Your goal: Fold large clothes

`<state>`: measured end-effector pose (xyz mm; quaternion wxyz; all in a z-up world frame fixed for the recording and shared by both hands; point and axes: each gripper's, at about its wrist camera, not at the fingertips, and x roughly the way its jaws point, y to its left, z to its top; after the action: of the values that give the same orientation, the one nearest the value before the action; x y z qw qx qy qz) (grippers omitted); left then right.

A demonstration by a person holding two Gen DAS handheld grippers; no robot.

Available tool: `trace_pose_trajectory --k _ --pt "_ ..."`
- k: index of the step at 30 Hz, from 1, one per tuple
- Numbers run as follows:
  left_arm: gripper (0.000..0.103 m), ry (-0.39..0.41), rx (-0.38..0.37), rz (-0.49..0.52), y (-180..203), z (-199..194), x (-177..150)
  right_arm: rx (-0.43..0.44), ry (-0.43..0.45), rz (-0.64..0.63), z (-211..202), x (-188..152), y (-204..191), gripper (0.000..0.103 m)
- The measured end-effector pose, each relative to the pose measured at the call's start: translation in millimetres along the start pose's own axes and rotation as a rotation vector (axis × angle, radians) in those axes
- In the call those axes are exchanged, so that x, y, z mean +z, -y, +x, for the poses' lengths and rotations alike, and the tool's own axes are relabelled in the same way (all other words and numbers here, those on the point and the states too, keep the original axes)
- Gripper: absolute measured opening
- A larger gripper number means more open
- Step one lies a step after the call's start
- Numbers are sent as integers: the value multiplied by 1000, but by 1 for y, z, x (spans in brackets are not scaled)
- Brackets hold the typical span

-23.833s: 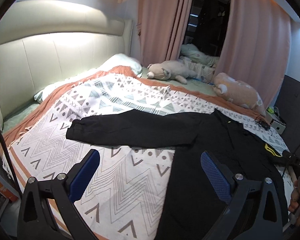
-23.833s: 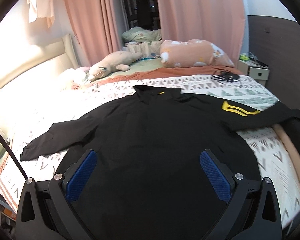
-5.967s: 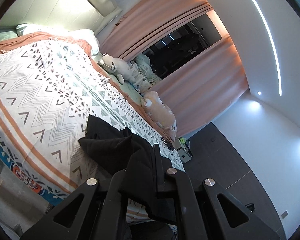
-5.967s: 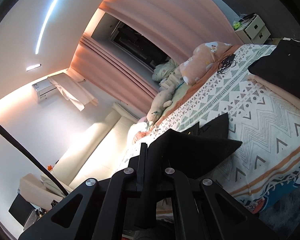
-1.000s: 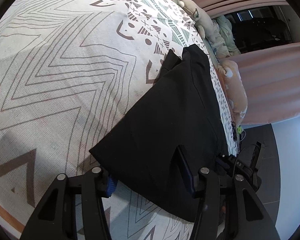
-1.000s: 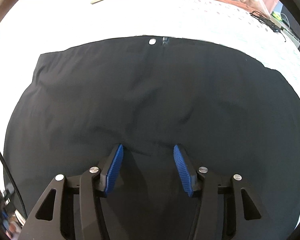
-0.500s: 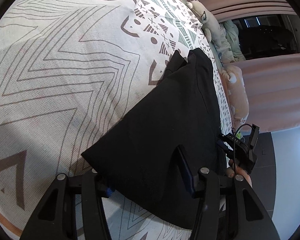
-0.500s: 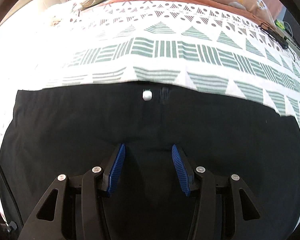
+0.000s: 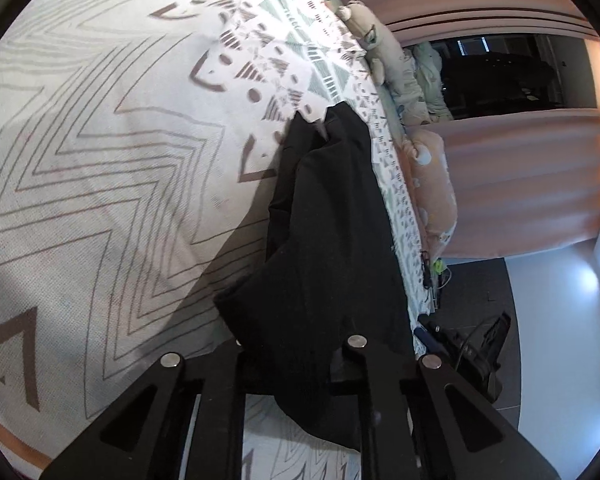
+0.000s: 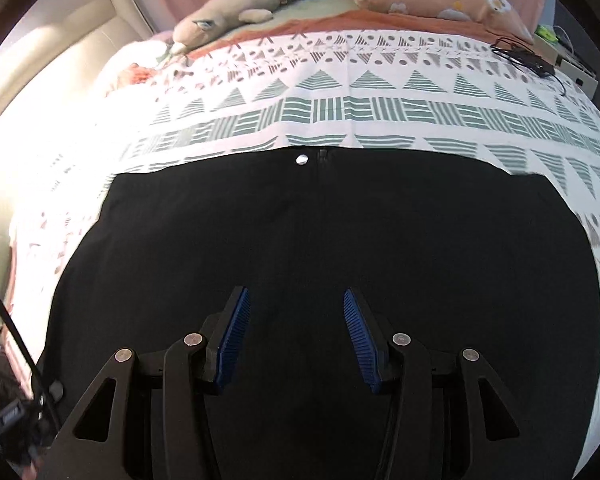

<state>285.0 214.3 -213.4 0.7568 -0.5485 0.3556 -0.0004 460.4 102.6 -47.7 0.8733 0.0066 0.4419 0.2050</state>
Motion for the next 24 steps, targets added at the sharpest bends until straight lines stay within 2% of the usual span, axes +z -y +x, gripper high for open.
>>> trace_pose_trajectory --k 3,7,16,24 --pt "13 12 8 16 8 -7 -2 31 1 21 -42 -14 18 47" --pt "13 35 10 60 20 -20 -10 63 6 10 -70 -41 17 47" --pt "12 91 -7 53 16 -64 -9 140 6 27 -128 -107 23 47" --pt "11 127 -30 81 19 -91 -6 229 -14 111 -130 -134 27 47"
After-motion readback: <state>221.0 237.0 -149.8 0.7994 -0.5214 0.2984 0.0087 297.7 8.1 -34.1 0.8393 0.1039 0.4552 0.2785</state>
